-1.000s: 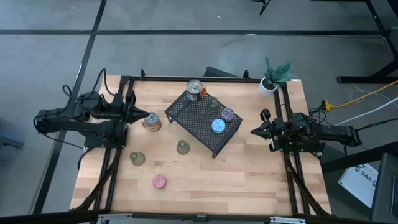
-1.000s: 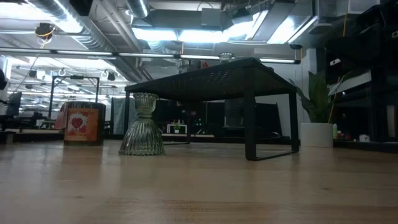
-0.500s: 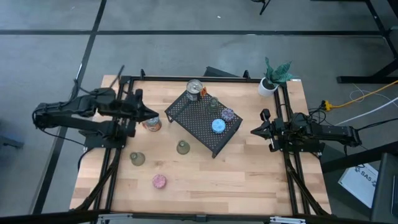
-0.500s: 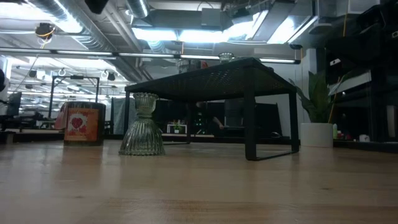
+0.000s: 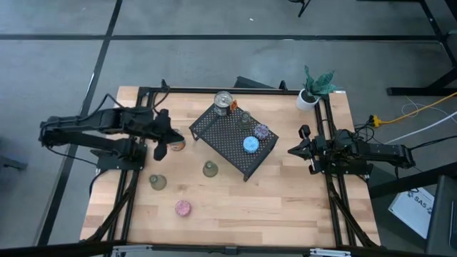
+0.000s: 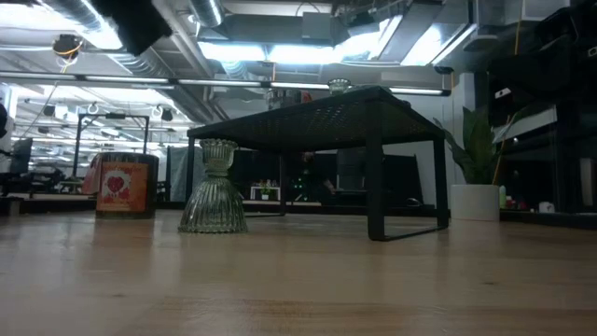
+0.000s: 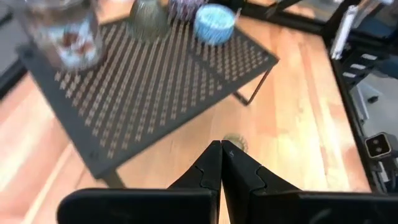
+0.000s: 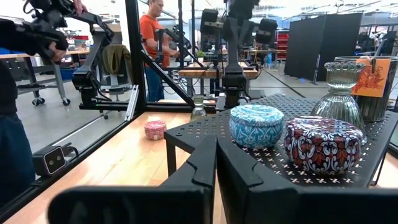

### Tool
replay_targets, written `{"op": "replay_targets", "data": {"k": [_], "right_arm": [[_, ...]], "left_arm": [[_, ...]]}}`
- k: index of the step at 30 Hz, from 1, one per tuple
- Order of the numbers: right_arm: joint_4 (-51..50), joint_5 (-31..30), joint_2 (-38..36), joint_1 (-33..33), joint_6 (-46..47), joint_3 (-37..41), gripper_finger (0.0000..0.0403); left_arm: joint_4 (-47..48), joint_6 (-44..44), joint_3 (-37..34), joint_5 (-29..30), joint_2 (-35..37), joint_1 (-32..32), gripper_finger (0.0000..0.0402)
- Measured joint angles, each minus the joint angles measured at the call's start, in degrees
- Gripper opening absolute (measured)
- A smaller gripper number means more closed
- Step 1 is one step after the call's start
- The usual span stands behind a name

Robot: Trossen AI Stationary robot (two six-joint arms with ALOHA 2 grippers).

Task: Pick & Place candle stick holders
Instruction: Put the brown scented candle on the shelf

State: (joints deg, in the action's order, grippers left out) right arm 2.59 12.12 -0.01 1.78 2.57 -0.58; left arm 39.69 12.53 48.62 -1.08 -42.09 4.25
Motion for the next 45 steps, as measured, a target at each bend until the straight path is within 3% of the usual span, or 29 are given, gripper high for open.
{"op": "replay_targets", "data": {"k": [10, 16, 32, 45], "right_arm": [[0.0, 0.0, 0.0, 0.0, 0.02, 0.0, 0.0016], [0.0, 0.02, 0.0, 0.01, 0.01, 0.0, 0.0016], [0.0, 0.02, 0.0, 0.01, 0.0, 0.0, 0.0016], [0.0, 0.02, 0.0, 0.0, 0.02, 0.0, 0.0016]], "left_arm": [[13.62, 4.03, 5.26, 0.24, -5.18, 5.58, 0.0021], [18.82, 1.88, 8.59, 2.97, -7.44, 8.8, 0.0077], [27.15, 5.47, 8.72, 1.35, -15.03, 15.52, 0.0235], [27.16, 4.05, 8.7, 2.07, -16.45, 16.26, 0.0256]]}}
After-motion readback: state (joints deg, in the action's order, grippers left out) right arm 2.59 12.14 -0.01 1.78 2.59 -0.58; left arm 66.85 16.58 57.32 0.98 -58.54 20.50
